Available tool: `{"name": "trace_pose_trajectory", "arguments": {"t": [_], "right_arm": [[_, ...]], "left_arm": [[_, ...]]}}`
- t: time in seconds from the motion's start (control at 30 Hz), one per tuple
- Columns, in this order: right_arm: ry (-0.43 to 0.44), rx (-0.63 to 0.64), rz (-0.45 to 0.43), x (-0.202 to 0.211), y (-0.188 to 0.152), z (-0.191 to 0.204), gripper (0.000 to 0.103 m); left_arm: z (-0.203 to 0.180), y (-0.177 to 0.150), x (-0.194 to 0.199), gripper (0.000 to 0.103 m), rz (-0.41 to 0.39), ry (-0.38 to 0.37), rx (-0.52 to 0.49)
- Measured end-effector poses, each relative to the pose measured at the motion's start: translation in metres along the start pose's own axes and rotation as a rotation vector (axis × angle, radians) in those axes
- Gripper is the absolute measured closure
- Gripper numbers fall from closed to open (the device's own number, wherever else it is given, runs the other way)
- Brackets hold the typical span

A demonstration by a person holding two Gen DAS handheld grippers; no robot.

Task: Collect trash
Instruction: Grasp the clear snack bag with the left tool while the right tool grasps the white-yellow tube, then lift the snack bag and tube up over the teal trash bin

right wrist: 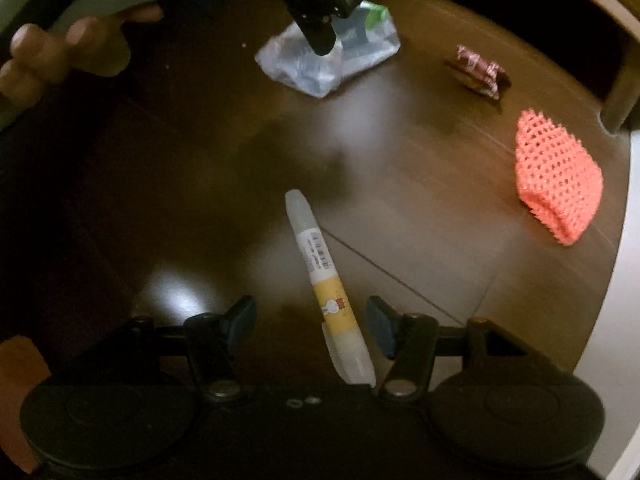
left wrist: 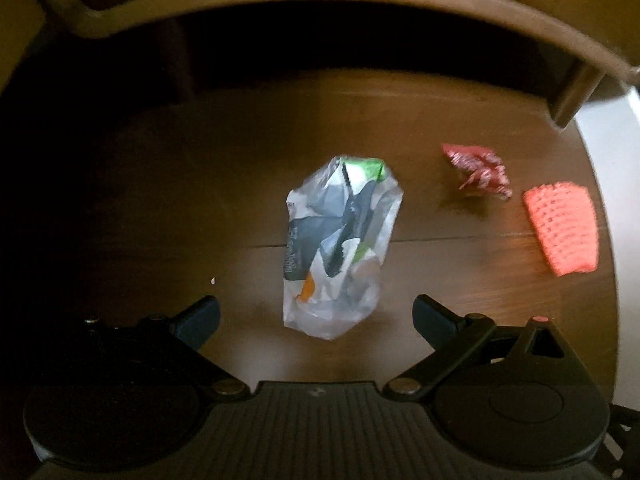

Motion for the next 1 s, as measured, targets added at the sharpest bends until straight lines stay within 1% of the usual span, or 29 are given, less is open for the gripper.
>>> {"name": "trace_pose_trajectory", "arguments": {"t": [0.07, 0.1, 0.17, 0.2, 0.33, 0.43, 0.5, 0.53, 0.57, 0.6, 0.63, 0.7, 0.73, 0.83, 0.9, 1.0], "right_arm": [[-0.012, 0.004, 0.008, -0.006, -0.001, -0.002, 0.046], [-0.014, 0.007, 0.014, -0.009, -0.001, -0.002, 0.049], [-0.034, 0.023, 0.025, -0.015, -0.001, 0.000, 0.067], [-0.043, 0.028, 0.035, -0.018, -0.001, 0.000, 0.070], [-0.083, 0.053, 0.046, -0.023, -0.002, 0.006, 0.072], [-0.112, 0.067, 0.049, -0.024, -0.002, 0.012, 0.082], [-0.126, 0.068, 0.057, -0.026, -0.002, 0.015, 0.082], [-0.134, 0.066, 0.064, -0.026, -0.002, 0.017, 0.083], [-0.141, 0.057, 0.073, -0.027, -0.002, 0.018, 0.083], [-0.147, 0.045, 0.079, -0.028, -0.001, 0.019, 0.084], [-0.152, 0.031, 0.084, -0.030, 0.001, 0.021, 0.085], [-0.156, -0.006, 0.090, -0.030, 0.001, 0.020, 0.087], [-0.155, -0.027, 0.092, -0.030, 0.001, 0.018, 0.087], [-0.135, -0.136, 0.083, -0.029, 0.003, 0.008, 0.087], [-0.119, -0.223, 0.060, -0.024, 0.002, -0.002, 0.087], [-0.107, -0.314, 0.029, -0.015, 0.004, -0.018, 0.087]], "left_arm": [[0.001, 0.001, -0.009, 0.000, 0.004, 0.004, -0.008], [0.001, 0.002, -0.013, 0.000, 0.007, 0.008, -0.014], [0.002, 0.003, -0.021, 0.001, 0.013, 0.017, -0.026], [0.003, 0.004, -0.024, 0.001, 0.015, 0.020, -0.030], [0.003, 0.007, -0.033, 0.002, 0.028, 0.031, -0.054], [0.003, 0.008, -0.038, 0.011, 0.046, 0.026, -0.060], [0.002, 0.009, -0.039, 0.015, 0.057, 0.017, -0.062], [0.002, 0.009, -0.040, 0.024, 0.060, 0.016, -0.064], [0.002, 0.009, -0.041, 0.038, 0.068, 0.008, -0.062], [0.003, 0.010, -0.043, 0.045, 0.081, 0.001, -0.057], [0.006, 0.009, -0.046, 0.047, 0.094, 0.002, -0.048], [0.008, 0.010, -0.044, 0.060, 0.088, -0.011, -0.033], [0.009, 0.010, -0.044, 0.072, 0.089, -0.008, -0.029], [0.009, 0.009, -0.042, 0.082, 0.083, 0.010, -0.031], [0.007, 0.009, -0.038, 0.083, 0.068, 0.017, -0.032], [0.007, 0.007, -0.034, 0.086, 0.055, 0.023, -0.034]]}}
Point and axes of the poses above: each gripper's, at about its wrist camera, not at the fingertips, and x roughly against the way its jaws point, z to its left, y to its top, the point moved 2 cm from there along -x, roughly the way its jaws point, and after that the axes turned 3 degrees about y, right-handed, at the moved point
